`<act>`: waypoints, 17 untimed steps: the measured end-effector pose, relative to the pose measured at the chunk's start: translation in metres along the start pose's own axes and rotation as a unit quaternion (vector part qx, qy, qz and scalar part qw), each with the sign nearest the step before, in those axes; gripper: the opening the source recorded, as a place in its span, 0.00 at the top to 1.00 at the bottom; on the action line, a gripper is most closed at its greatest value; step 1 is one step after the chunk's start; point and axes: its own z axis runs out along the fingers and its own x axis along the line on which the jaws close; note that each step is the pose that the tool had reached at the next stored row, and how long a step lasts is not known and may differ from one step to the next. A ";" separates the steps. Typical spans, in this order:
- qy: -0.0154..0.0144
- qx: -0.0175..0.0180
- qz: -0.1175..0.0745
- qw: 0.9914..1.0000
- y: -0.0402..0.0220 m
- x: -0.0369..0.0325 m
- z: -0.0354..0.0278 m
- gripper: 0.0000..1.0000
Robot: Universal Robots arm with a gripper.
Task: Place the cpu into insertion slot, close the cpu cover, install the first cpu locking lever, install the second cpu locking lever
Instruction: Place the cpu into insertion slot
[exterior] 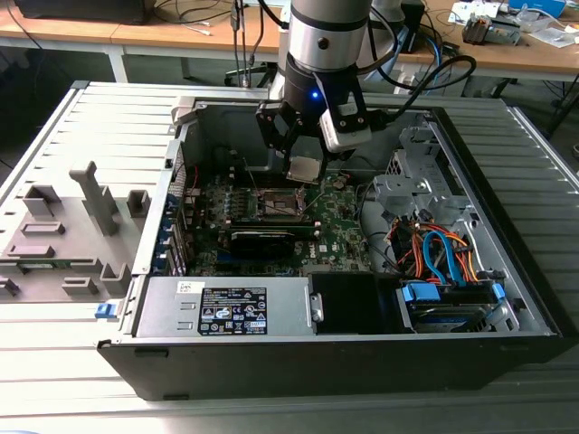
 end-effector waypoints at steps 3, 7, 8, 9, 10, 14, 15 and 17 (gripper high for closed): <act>0.000 0.000 0.002 1.000 0.0000 0.0000 0.0000 0.45; 0.000 0.000 0.005 1.000 0.0000 0.0000 0.0000 0.45; -0.001 0.000 0.006 1.000 0.0000 0.0000 0.0000 0.45; -0.001 0.000 0.006 1.000 0.0000 0.0000 0.0000 0.45; -0.001 0.000 0.007 1.000 0.0000 0.0000 0.0000 0.45; -0.001 0.000 0.010 1.000 0.0000 0.0000 0.0000 0.45; -0.001 0.000 0.010 1.000 0.0000 0.0000 0.0000 0.45; -0.001 0.000 0.011 1.000 0.0000 0.0000 0.0000 0.45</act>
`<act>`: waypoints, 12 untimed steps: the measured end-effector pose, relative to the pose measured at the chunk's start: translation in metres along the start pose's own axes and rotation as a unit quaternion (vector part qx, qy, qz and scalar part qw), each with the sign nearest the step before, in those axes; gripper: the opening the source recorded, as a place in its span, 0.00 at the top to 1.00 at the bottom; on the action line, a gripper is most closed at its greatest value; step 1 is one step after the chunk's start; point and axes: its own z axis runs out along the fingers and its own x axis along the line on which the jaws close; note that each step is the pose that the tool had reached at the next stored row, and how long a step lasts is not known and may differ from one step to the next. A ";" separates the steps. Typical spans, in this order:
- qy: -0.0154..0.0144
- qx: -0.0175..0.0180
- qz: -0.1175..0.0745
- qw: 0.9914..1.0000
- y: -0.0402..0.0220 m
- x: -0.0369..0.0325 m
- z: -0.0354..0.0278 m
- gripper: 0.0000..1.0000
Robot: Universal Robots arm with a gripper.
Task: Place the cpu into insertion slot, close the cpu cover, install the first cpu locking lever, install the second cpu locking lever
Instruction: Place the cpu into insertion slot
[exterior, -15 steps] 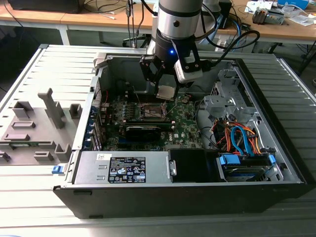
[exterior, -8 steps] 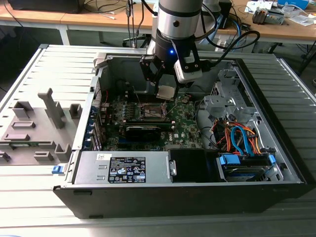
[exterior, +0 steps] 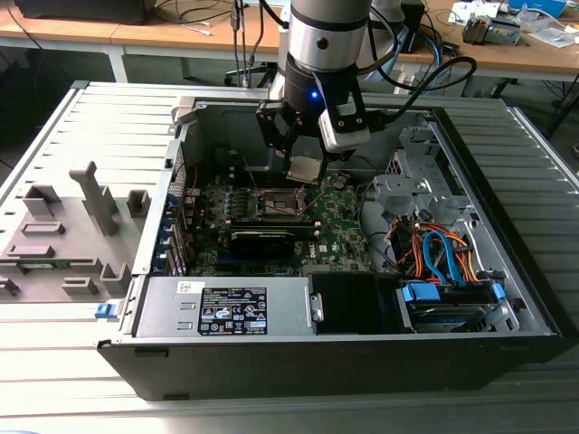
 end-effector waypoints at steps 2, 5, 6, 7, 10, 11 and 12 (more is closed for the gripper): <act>0.000 0.000 0.001 1.000 0.0000 0.0000 0.0000 0.45; 0.000 0.000 0.003 1.000 0.0000 0.0000 0.0000 0.45; 0.000 0.000 0.004 1.000 0.0000 0.0000 0.0000 0.45; 0.000 0.000 0.005 1.000 0.0000 0.0000 0.0000 0.45; -0.001 0.000 0.007 1.000 0.0000 0.0000 0.0000 0.45; -0.001 0.000 0.007 1.000 0.0000 0.0000 0.0000 0.45; -0.001 0.000 0.007 1.000 0.0000 0.0000 0.0000 0.45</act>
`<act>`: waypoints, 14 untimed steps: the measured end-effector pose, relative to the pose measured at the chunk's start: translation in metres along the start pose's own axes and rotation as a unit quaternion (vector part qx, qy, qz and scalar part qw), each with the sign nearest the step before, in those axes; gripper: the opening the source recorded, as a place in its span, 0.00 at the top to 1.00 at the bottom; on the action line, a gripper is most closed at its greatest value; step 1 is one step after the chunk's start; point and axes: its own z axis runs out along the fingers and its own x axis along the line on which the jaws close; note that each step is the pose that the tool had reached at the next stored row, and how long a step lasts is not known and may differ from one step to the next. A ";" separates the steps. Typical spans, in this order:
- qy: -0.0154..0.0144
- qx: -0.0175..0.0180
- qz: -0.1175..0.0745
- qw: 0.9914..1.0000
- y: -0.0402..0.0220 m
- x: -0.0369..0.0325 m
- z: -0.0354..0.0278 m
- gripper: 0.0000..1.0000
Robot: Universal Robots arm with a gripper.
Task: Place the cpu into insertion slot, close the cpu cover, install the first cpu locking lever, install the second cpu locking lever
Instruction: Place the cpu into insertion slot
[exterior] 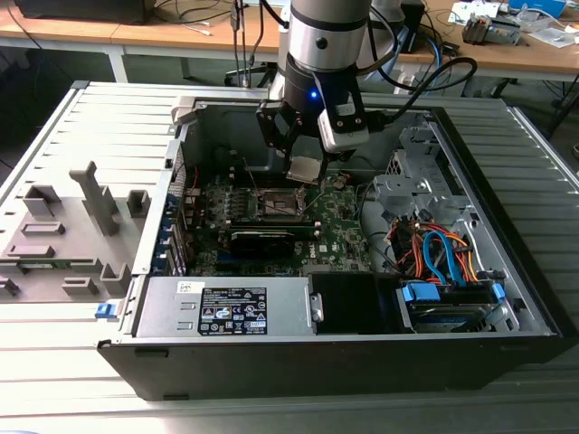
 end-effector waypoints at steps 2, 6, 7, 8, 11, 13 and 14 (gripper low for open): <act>0.000 0.000 0.001 1.000 0.0000 0.0000 0.0000 0.45; 0.000 0.000 0.004 1.000 0.0000 0.0000 0.0000 0.45; 0.000 0.000 0.004 1.000 0.0000 0.0000 0.0000 0.45; 0.000 0.000 0.005 1.000 0.0000 0.0000 0.0000 0.45; -0.001 0.000 0.007 1.000 0.0000 0.0000 0.0000 0.45; -0.001 0.000 0.008 1.000 0.0000 0.0000 0.0000 0.45; -0.001 0.000 0.009 1.000 0.0000 0.0000 0.0000 0.45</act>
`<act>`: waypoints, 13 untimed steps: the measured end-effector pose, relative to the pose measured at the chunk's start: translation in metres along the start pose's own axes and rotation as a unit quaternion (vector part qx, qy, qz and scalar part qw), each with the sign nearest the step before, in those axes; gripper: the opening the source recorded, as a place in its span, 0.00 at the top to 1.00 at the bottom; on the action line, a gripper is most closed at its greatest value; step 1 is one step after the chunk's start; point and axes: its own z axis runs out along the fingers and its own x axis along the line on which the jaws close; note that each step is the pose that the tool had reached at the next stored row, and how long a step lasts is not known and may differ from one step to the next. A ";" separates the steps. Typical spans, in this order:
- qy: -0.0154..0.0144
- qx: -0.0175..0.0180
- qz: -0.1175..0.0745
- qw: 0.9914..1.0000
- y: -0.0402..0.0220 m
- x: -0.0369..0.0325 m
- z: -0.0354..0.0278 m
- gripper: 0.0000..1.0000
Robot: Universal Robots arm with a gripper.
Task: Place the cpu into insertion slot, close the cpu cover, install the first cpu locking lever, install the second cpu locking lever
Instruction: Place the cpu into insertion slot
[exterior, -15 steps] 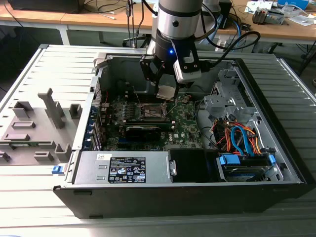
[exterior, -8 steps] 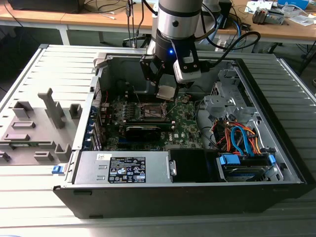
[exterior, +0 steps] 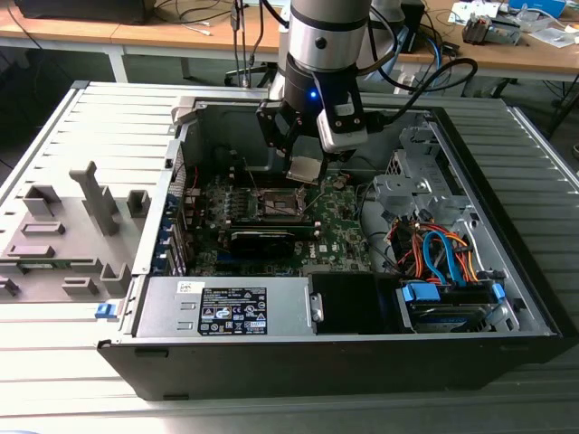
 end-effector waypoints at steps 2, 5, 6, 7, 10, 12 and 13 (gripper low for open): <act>0.000 0.000 0.001 1.000 0.0000 0.0000 0.0000 0.45; 0.000 0.000 0.003 1.000 0.0000 0.0000 0.0000 0.45; 0.000 0.000 0.004 1.000 0.0000 0.0000 0.0000 0.45; 0.000 0.000 0.004 1.000 0.0000 0.0000 0.0000 0.45; -0.001 0.000 0.006 1.000 0.0000 0.0000 0.0000 0.45; -0.001 0.000 0.007 1.000 0.0000 0.0000 0.0000 0.45; -0.001 0.000 0.008 1.000 0.0000 0.0000 0.0000 0.45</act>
